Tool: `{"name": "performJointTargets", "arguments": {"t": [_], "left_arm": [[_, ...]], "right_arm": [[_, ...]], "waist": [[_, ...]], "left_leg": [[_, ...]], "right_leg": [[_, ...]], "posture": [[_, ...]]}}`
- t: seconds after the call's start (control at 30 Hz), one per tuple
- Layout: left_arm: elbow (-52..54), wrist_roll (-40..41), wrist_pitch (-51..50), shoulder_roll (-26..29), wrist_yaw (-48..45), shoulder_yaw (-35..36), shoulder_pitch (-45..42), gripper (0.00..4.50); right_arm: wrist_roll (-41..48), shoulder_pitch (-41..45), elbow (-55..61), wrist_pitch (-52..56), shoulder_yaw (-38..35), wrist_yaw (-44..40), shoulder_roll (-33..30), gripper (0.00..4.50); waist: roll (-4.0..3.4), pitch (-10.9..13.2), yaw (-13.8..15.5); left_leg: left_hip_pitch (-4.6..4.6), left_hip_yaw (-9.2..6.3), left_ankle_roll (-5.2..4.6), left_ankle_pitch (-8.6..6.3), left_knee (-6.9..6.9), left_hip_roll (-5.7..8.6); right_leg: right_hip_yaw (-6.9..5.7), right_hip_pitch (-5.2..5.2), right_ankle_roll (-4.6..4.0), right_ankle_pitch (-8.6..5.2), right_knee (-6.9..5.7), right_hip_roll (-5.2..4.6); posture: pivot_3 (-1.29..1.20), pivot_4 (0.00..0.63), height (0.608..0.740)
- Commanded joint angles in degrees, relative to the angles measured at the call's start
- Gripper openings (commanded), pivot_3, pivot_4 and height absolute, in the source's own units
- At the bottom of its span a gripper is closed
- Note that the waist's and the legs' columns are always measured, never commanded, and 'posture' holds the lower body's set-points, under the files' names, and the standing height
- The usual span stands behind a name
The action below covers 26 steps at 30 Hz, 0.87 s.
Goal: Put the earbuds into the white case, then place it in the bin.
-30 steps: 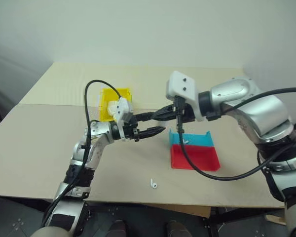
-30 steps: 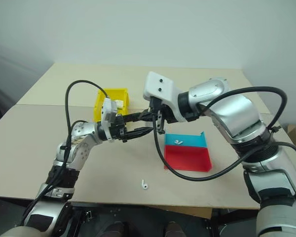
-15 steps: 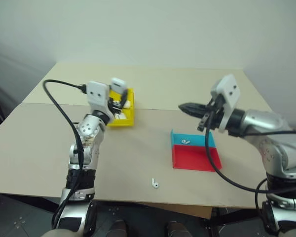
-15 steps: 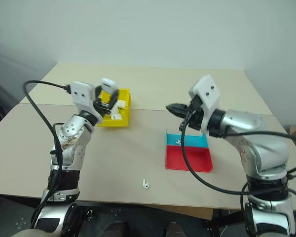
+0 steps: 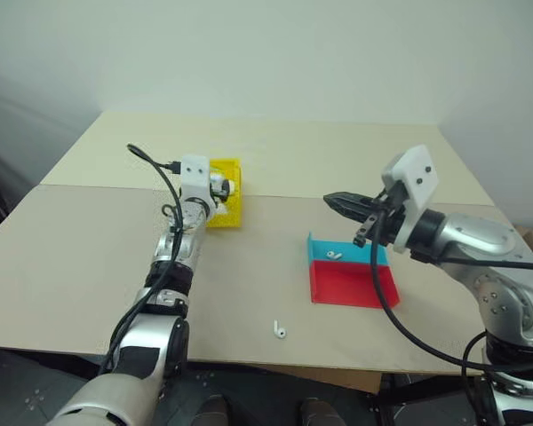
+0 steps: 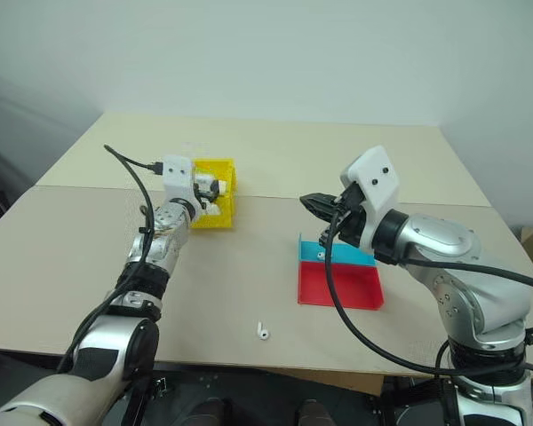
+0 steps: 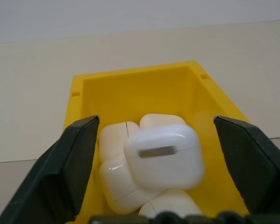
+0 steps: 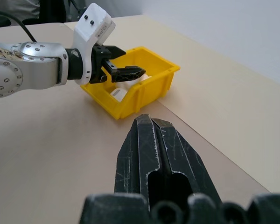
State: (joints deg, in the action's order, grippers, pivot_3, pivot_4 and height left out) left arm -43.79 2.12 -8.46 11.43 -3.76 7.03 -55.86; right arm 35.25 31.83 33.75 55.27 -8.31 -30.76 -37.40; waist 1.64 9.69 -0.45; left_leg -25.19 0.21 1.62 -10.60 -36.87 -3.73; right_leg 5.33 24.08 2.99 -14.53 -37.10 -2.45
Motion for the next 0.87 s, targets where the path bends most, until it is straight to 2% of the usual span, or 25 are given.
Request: {"name": "performJointTargets", "arguments": {"t": [0.03,0.1,0.17,0.3,0.43,0.63,0.77,0.87], "left_arm": [[7.8,3.3,4.3,2.0,-8.9,0.0,3.3,4.44],[14.4,5.4,2.6,3.3,-13.5,-0.1,7.2,4.44],[24.3,9.4,0.1,5.9,-19.5,0.7,13.1,4.44],[46.1,19.4,-7.7,13.9,-31.5,2.2,26.0,4.44],[64.8,29.6,-15.3,22.9,-38.9,6.8,39.6,4.44],[81.7,37.7,-23.1,30.8,-39.9,16.9,57.0,4.44],[88.8,42.2,-26.9,30.6,-35.4,23.0,64.6,4.44],[91.7,44.3,-27.3,30.3,-33.8,24.3,67.0,4.44]], "right_arm": [[-1.2,-2.9,2.3,-3.2,-1.5,-0.6,-2.1,0.00],[-2.7,-5.8,2.0,-5.6,-1.3,-1.3,-2.9,0.00],[-4.5,-9.6,1.6,-9.3,-1.5,0.0,-1.2,0.00],[-8.6,-16.5,-0.3,-16.9,0.4,-0.4,0.8,0.00],[-11.3,-19.9,-3.5,-22.6,1.9,-4.7,-0.9,0.00],[-6.7,-23.6,-3.7,-25.0,-2.4,-11.7,-3.1,0.00],[-2.4,-27.0,0.2,-23.9,-6.4,-14.0,-4.3,0.00],[-0.3,-27.9,2.1,-23.5,-7.7,-14.8,-5.3,0.00]], "waist": [[0.00,0.0,-0.3],[-0.01,0.0,-0.5],[-0.01,0.0,-0.7],[-0.02,0.0,-1.4],[-0.05,0.0,-1.7],[-0.04,0.0,-1.9],[-0.03,0.0,-1.7],[-0.03,0.0,-1.7]], "left_leg": [[0.00,0.00,0.01,0.01,0.03,0.00],[0.00,0.01,0.05,0.03,0.08,-0.01],[0.01,0.02,0.08,0.05,0.09,-0.02],[0.04,0.02,0.19,0.11,0.11,-0.08],[0.16,0.03,0.21,0.13,0.06,-0.09],[0.66,0.07,0.20,0.11,0.09,-0.16],[1.00,0.10,0.16,0.08,0.11,-0.17],[1.10,0.10,0.16,0.08,0.11,-0.18]], "right_leg": [[0.00,0.00,0.00,0.00,0.00,0.00],[0.02,0.03,0.00,0.00,-0.01,0.00],[0.02,0.04,0.00,0.00,-0.04,0.00],[0.03,0.06,-0.01,0.00,-0.12,0.02],[0.03,-0.12,-0.01,0.02,-0.09,-0.01],[0.01,-0.58,-0.05,-0.05,-0.02,0.00],[0.01,-0.90,0.09,-0.24,0.01,-0.01],[0.02,-0.99,0.20,-0.33,0.01,-0.01]], "posture": [[0.00,0.150,0.740],[0.00,0.150,0.740],[0.00,0.150,0.740],[0.00,0.150,0.740],[0.00,0.150,0.740],[0.00,0.150,0.740],[0.00,0.150,0.740],[0.00,0.150,0.740]]}}
